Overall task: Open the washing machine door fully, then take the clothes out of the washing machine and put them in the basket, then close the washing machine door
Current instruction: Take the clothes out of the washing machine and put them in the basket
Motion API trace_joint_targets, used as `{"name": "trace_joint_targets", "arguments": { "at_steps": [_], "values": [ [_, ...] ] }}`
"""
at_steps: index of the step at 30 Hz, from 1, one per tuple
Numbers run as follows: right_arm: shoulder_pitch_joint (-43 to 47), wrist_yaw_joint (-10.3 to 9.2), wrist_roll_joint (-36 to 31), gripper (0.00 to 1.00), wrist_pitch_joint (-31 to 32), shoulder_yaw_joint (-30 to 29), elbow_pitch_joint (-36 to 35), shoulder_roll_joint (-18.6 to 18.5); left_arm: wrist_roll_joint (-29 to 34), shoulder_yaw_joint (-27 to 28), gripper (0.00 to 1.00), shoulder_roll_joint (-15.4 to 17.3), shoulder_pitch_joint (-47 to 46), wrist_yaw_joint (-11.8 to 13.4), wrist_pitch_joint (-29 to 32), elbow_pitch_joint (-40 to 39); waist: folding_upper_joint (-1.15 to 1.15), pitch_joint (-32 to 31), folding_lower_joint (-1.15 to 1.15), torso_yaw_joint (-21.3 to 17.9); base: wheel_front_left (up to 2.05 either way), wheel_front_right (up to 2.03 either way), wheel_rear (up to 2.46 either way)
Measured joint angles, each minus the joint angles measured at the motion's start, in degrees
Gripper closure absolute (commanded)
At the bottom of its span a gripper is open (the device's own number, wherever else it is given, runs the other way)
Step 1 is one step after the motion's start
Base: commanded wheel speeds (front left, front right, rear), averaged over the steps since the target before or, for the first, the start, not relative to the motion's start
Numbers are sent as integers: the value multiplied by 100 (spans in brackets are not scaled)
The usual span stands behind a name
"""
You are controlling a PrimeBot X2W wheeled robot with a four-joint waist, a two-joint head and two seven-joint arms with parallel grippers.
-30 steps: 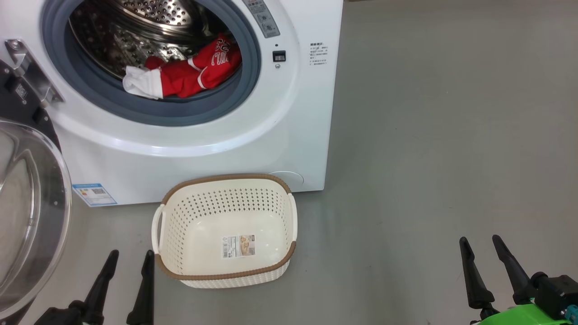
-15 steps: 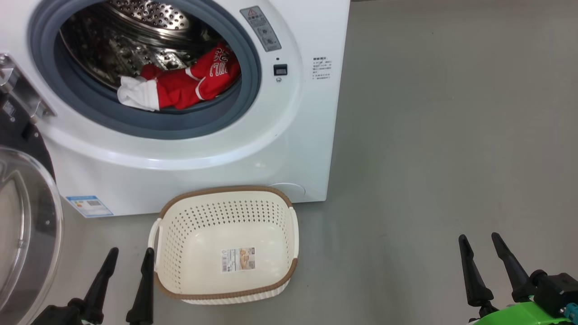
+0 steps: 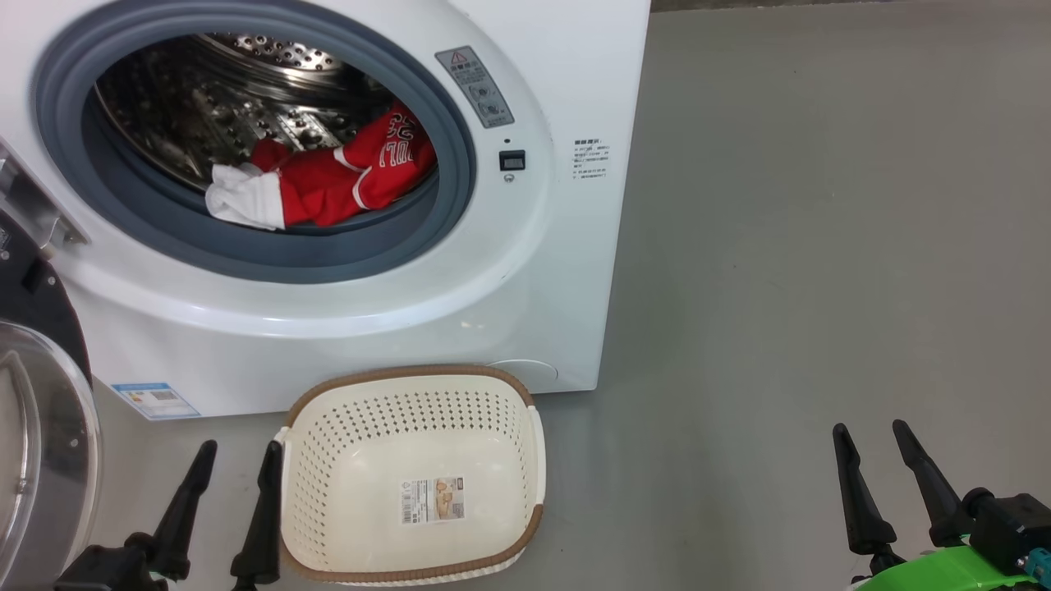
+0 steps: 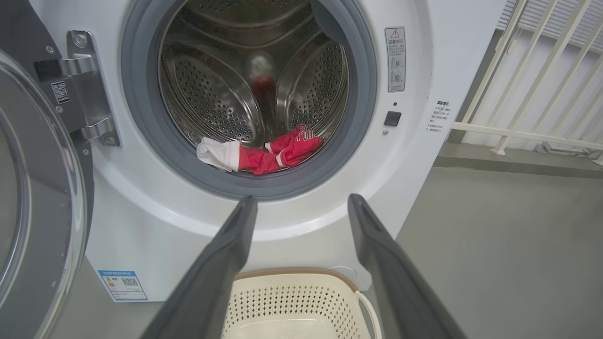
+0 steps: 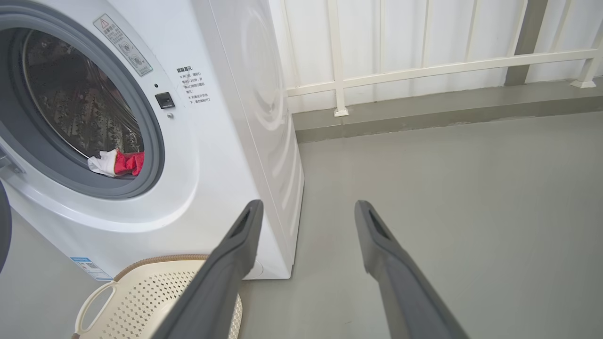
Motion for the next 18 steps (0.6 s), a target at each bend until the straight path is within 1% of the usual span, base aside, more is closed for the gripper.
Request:
{"name": "trace_joint_targets", "arguments": {
  "at_steps": [10,14,18],
  "values": [
    [0,0,0,0,0,13,15,5,1,-98,0,0,0,0,0,81,0,2,0,15,0,0,0],
    [-1,0,0,0,1,69,36,26,64,23,0,-40,0,1,0,338,0,0,0,-19,0,0,0],
    [-16,0,0,0,0,133,38,55,303,83,0,-146,-60,0,0,660,0,67,0,-97,0,0,0]
  ]
}}
